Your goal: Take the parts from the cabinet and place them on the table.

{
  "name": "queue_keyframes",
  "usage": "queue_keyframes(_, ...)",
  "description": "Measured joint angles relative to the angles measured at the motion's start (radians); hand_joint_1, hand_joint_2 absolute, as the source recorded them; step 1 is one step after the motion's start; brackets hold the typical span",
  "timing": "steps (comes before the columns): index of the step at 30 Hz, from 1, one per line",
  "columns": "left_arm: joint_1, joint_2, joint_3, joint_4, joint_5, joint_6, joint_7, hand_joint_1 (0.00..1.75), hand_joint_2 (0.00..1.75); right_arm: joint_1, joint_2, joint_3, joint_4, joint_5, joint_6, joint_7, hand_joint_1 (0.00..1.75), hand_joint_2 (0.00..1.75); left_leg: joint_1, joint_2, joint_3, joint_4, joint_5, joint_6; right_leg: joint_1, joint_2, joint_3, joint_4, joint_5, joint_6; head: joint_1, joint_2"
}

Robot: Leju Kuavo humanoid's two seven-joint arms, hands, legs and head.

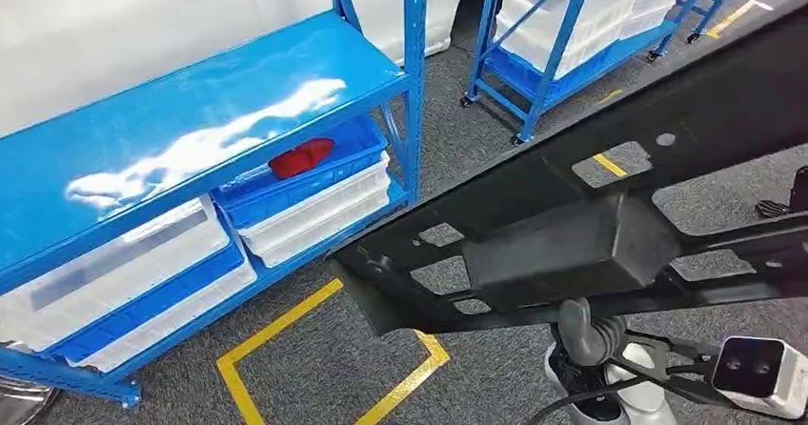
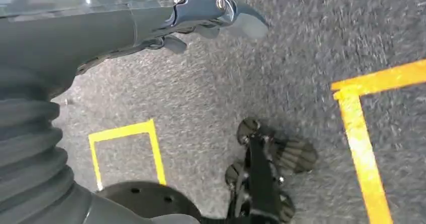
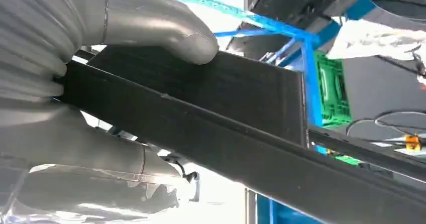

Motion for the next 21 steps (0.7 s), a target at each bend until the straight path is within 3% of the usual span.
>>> queue_keyframes(1,0.0,0.0,0.003,0.0,0.007,0.002,-0.005,0.0,1.75,-0.005,0.001,0.005,0.003,0.0,0.003,0.002,1.75,1.75,0.007,-0.029,-0.005,0.013,-0.014,-0.007,-0.005,0.006,0.004,-0.005,0.004,-0.006,-0.001,0.0)
queue_keyframes(2,0.001,-0.004,0.009,0.0,0.014,0.001,-0.011,0.0,1.75,-0.016,0.002,0.016,0.007,0.0,0.001,0.002,1.75,1.75,0.007,-0.065,-0.023,0.057,-0.048,-0.008,-0.006,0.013,0.002,-0.006,0.006,-0.012,-0.002,0.0)
queue_keyframes(3,0.001,-0.005,0.015,0.0,0.017,0.0,-0.014,0.0,1.75,-0.024,0.003,0.022,0.011,0.005,-0.009,0.0,1.75,1.75,0.007,-0.083,-0.06,0.139,-0.094,-0.01,-0.005,0.023,0.001,-0.006,0.007,-0.016,-0.005,0.0)
queue_keyframes(5,0.002,-0.005,0.022,0.0,0.013,-0.003,-0.021,0.0,1.75,-0.024,0.003,0.034,0.017,0.013,-0.035,-0.012,1.75,1.75,0.007,-0.093,-0.137,0.301,-0.159,-0.012,-0.002,0.041,-0.001,-0.005,0.008,-0.018,-0.005,0.0)
queue_keyframes(6,0.004,-0.005,0.023,0.0,0.008,-0.003,-0.022,0.0,1.75,-0.023,0.003,0.039,0.021,0.011,-0.046,-0.021,1.75,1.75,0.007,-0.093,-0.16,0.345,-0.163,-0.012,0.0,0.053,-0.001,-0.005,0.009,-0.018,-0.005,0.0)
queue_keyframes(7,0.005,-0.006,0.024,0.0,0.008,-0.003,-0.023,0.0,1.75,-0.023,0.003,0.041,0.023,0.01,-0.053,-0.025,1.75,1.75,0.007,-0.093,-0.159,0.337,-0.147,-0.01,0.0,0.061,0.0,-0.004,0.009,-0.018,-0.005,0.0)
queue_keyframes(9,0.004,-0.006,0.027,0.0,0.008,-0.011,-0.032,0.0,1.75,-0.023,0.002,0.045,0.026,0.007,-0.063,-0.029,1.75,1.75,0.007,-0.1,-0.092,0.187,-0.052,-0.004,0.0,0.086,0.003,-0.001,0.008,-0.017,-0.005,0.0)
queue_keyframes(10,0.004,-0.006,0.028,0.0,0.007,-0.013,-0.038,0.0,1.75,-0.024,0.002,0.048,0.026,0.008,-0.069,-0.032,1.75,1.75,0.007,-0.124,-0.043,0.08,0.001,0.001,-0.001,0.098,0.004,0.001,0.007,-0.015,-0.005,0.0)
queue_keyframes(11,0.005,-0.005,0.029,0.0,0.007,-0.013,-0.04,0.0,1.75,-0.023,0.002,0.051,0.026,0.01,-0.071,-0.035,1.75,1.75,0.011,-0.175,-0.018,0.026,0.003,0.007,-0.003,0.107,0.001,0.003,0.006,-0.011,-0.005,0.0)
queue_keyframes(12,0.006,-0.005,0.032,0.0,0.007,-0.013,-0.041,0.0,1.75,-0.026,0.002,0.053,0.026,0.01,-0.072,-0.035,1.75,1.75,0.014,-0.184,-0.015,0.006,0.002,0.005,0.002,0.119,-0.005,0.011,0.006,-0.004,-0.003,0.0)
queue_keyframes(15,0.0,-0.006,0.037,0.0,0.01,-0.011,-0.04,0.0,1.75,-0.024,0.002,0.057,0.027,0.012,-0.073,-0.035,1.75,1.75,0.006,-0.156,-0.016,0.011,0.006,0.016,-0.009,0.149,-0.016,0.004,0.018,0.019,-0.005,0.0)
queue_keyframes(16,0.0,-0.007,0.039,0.0,0.01,-0.012,-0.04,0.0,1.75,-0.025,0.001,0.057,0.026,0.011,-0.073,-0.035,1.75,1.75,0.016,-0.142,-0.012,-0.002,0.014,0.025,-0.005,0.151,-0.018,0.007,0.015,0.023,-0.005,0.0)
queue_keyframes(17,-0.001,-0.007,0.041,0.0,0.01,-0.012,-0.039,0.0,1.75,-0.027,0.0,0.057,0.026,0.01,-0.073,-0.035,1.75,1.75,0.014,-0.129,-0.009,-0.008,0.017,0.03,-0.002,0.098,-0.028,0.029,-0.003,0.026,-0.002,0.0)
queue_keyframes(18,-0.001,-0.007,0.042,0.0,0.008,-0.013,-0.039,0.0,1.75,-0.031,-0.002,0.058,0.026,0.009,-0.076,-0.033,1.75,1.75,0.012,-0.116,-0.01,-0.008,0.017,0.039,-0.003,0.056,-0.057,0.088,-0.04,0.03,0.006,0.0)
queue_keyframes(20,0.001,-0.007,0.043,0.0,0.006,-0.015,-0.037,0.0,1.75,-0.03,-0.003,0.059,0.026,0.009,-0.078,-0.029,1.75,1.75,0.008,-0.092,-0.011,-0.007,0.016,0.041,-0.007,0.033,-0.132,0.241,-0.107,0.038,0.006,0.0)
queue_keyframes(21,0.001,-0.007,0.043,0.0,0.003,-0.016,-0.035,0.0,1.75,-0.031,-0.003,0.06,0.028,0.009,-0.081,-0.024,1.75,1.75,0.007,-0.078,-0.013,-0.007,0.015,0.042,-0.011,0.032,-0.161,0.298,-0.122,0.042,0.006,0.0)
